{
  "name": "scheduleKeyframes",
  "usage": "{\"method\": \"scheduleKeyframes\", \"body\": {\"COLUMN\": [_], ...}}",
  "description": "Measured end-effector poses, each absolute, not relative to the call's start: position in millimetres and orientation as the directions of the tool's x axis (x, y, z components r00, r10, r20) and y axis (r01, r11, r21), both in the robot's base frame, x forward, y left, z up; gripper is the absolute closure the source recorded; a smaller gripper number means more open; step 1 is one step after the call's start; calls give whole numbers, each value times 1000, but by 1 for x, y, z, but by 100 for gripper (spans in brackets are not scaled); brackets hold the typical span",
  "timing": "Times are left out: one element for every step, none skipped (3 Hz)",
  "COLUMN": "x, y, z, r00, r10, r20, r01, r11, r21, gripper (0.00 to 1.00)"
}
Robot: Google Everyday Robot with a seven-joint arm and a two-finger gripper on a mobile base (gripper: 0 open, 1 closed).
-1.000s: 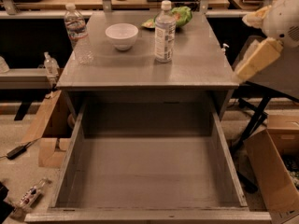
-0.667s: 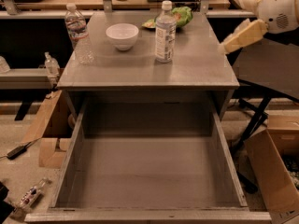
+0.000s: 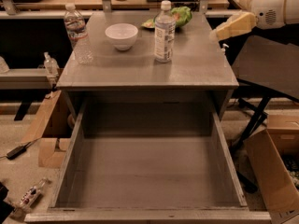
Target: Place blue plastic bottle into top drawer
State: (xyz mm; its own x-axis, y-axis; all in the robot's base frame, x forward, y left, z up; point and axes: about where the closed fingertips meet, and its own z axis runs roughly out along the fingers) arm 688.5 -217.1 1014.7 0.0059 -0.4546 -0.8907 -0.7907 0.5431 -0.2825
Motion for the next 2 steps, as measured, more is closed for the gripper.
{"method": "scheduleKeyframes", "body": {"x": [700,728], "y": [-200,-170], "z": [994,960], "r00": [9,9], "r10": [-412,-362], "r20": [-911,-932], "r01": [-804,-816], "r11": [538,536], "r21": [-252,-216], "gripper": [0,0]}}
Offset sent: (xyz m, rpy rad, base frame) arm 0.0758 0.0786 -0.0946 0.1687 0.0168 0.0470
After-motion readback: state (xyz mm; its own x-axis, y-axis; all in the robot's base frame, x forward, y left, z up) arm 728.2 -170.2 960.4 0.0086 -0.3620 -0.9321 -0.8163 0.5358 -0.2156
